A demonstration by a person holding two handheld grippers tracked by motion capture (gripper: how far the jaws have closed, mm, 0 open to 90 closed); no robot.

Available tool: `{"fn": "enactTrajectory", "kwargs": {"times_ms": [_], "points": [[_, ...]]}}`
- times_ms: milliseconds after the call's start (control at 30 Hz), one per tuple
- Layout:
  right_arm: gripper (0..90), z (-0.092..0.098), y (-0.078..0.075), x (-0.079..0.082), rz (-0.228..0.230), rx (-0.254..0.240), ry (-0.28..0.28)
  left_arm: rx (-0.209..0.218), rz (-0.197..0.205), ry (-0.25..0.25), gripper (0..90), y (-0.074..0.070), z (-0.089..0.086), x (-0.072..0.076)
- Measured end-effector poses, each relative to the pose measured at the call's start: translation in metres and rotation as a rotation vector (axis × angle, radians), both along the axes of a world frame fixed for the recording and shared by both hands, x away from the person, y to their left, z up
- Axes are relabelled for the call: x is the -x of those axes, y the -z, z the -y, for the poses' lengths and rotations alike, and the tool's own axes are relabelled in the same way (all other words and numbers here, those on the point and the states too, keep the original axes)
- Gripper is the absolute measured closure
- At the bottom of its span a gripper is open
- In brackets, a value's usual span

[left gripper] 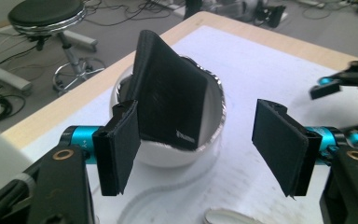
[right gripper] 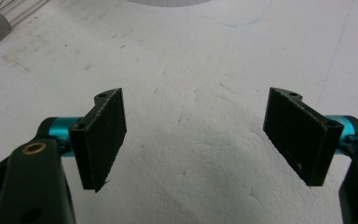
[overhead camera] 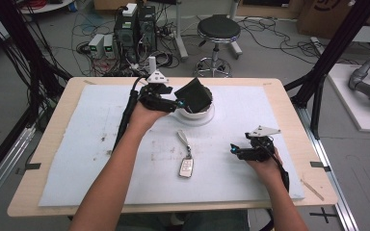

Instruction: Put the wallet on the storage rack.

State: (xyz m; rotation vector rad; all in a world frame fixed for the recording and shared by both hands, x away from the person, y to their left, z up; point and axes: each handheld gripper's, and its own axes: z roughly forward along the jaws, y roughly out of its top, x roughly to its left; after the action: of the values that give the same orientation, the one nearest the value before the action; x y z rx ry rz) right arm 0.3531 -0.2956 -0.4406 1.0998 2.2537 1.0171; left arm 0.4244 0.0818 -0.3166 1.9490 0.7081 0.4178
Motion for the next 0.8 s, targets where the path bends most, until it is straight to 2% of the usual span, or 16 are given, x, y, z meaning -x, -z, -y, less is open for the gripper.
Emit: {"fn": "enactTrajectory", "kwargs": {"times_ms": [100, 333, 467, 633, 733, 800], "points": [[21.5, -0.001, -0.001, 0.001, -0.001, 0.004, -0.001, 0.035, -0.001, 0.006, 30.1, 0.007, -0.017, 0.013], [21.4, -0.004, -0.001, 0.003, 0.001, 0.022, -0.01, 0.07, 0.0, -0.019, 29.2, 0.04, -0.053, 0.048], [21.5, -0.005, -0.001, 0.004, 0.002, 0.028, -0.01, 0.101, 0.01, -0.037, 28.9, 0.047, -0.072, 0.062], [21.5, -0.007, -0.001, 0.005, 0.003, 0.033, -0.011, 0.106, 0.022, -0.051, 28.2, 0.05, -0.089, 0.078], [21.5, -0.008, -0.001, 0.004, 0.002, 0.042, -0.018, 0.079, 0.034, -0.058, 28.2, 0.054, -0.096, 0.089], [21.5, -0.01, 0.0, 0.004, 0.003, 0.046, -0.022, 0.088, 0.036, -0.063, 28.2, 0.057, -0.102, 0.095]]}}
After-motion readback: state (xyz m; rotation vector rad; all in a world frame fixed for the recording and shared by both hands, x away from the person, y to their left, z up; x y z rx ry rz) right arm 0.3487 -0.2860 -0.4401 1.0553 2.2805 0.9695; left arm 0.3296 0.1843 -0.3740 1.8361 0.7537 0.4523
